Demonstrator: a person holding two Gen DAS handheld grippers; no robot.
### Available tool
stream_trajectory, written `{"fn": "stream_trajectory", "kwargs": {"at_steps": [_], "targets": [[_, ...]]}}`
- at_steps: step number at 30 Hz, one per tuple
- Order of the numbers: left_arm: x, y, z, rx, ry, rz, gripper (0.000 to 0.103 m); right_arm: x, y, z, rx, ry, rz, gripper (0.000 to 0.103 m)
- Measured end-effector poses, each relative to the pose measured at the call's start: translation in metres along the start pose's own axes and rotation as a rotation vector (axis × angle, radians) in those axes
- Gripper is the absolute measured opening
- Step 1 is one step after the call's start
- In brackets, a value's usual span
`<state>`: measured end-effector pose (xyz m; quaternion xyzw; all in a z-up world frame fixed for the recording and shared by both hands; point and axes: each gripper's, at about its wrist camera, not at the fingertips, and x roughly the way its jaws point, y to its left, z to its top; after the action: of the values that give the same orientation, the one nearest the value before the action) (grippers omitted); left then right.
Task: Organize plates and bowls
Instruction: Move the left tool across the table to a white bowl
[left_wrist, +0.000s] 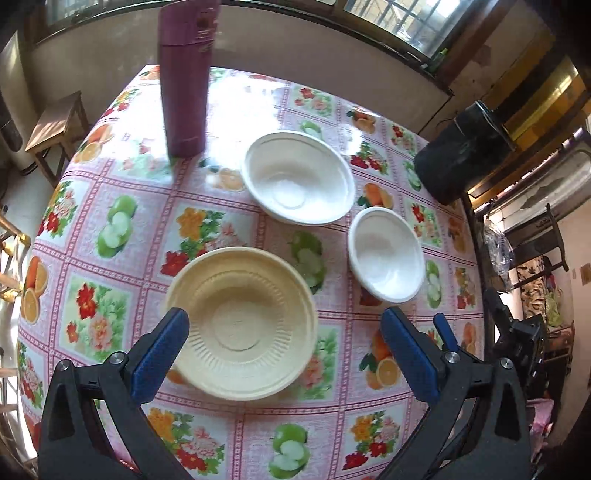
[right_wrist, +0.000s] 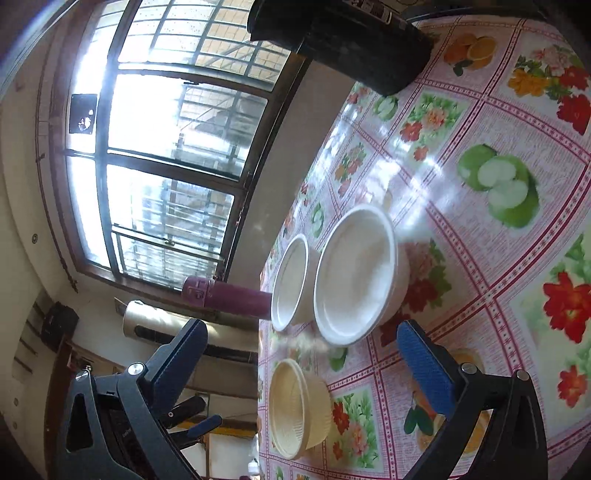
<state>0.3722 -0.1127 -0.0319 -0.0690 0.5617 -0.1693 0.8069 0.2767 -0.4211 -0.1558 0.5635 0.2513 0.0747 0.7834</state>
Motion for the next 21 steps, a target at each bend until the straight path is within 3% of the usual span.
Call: {"fn": "stream_trajectory", "kwargs": {"at_steps": [3,6,11,14,17,21], "targets": [[0.033,-0.033,0.013,0.008,0.057,-0.05,0.103,-0.009,-0.007,0.016,0.019,-0.023,0.007,0.103],[0.066,-0.054,0.02,-0.049,0.131,-0.122,0.103,-0.006,-0.015,0.029,0.041,-0.008,0.015,0.103],[0.094,-0.064,0.037,-0.14,0.108,-0.133,0.103,0.009,-0.033,0.054,0.058,0.066,-0.038,0.103],[0.117,-0.067,0.037,-0.19,0.159,-0.175,0.103,0.018,-0.047,0.075,0.047,0.105,-0.081,0.103],[0.129,-0.077,0.036,-0.195,0.201,-0.236,0.103,0.028,-0.053,0.09,0.045,0.154,-0.084,0.103],[0.132,-0.078,0.037,-0.179,0.159,-0.22,0.103,0.046,-0.046,0.096,0.042,0.216,-0.092,0.103]]}}
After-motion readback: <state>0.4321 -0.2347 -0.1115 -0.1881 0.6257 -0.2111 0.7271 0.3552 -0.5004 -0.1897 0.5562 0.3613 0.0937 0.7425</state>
